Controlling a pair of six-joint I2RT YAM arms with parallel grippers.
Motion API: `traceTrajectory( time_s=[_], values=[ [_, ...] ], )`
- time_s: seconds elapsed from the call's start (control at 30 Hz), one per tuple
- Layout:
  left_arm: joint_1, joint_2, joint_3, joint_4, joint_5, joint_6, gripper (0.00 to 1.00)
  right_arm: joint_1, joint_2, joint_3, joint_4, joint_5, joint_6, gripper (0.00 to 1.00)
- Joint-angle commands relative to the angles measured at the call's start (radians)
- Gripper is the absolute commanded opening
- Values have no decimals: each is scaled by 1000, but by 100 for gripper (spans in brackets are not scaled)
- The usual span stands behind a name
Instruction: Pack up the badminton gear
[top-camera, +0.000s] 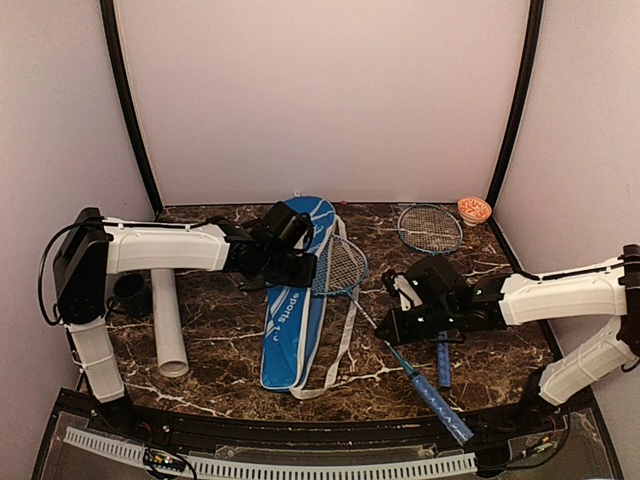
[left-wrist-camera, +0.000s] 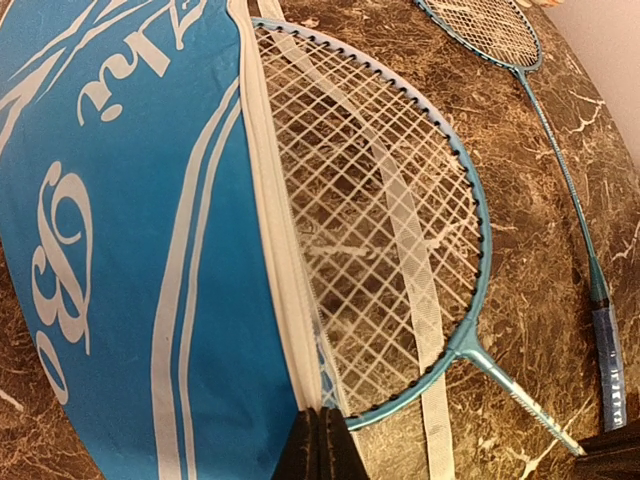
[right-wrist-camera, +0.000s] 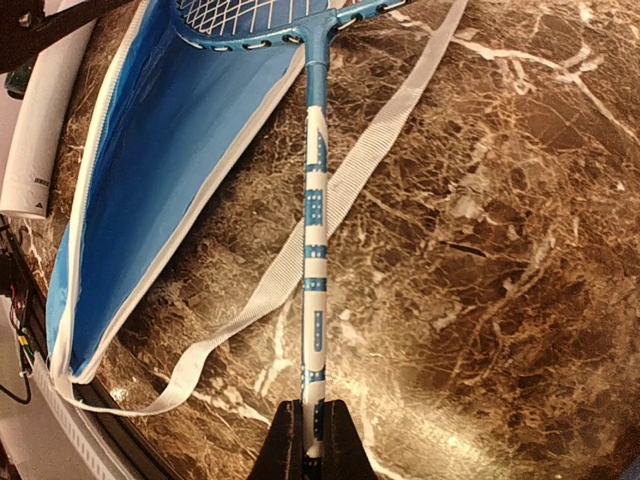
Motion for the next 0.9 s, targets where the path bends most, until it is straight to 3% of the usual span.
traceTrajectory(
  time_s=[0.0,0.37,0.6,0.73,0.87],
  values=[
    [3,-73,-20,48,71,33,0,38,72,77,94,79,36,0],
    [3,-91,-92,108,216,88,0,52,266,148,379,116,128,0],
    [3,-85,-129,136,278,119,0,52,421,263,457,108,122,0],
    [4,-70,-132,135,319,130,0,52,469,258,593,117,108,4],
    [12,-67,-134,117,321,139,0,51,497,259,662,57,76,20]
  ],
)
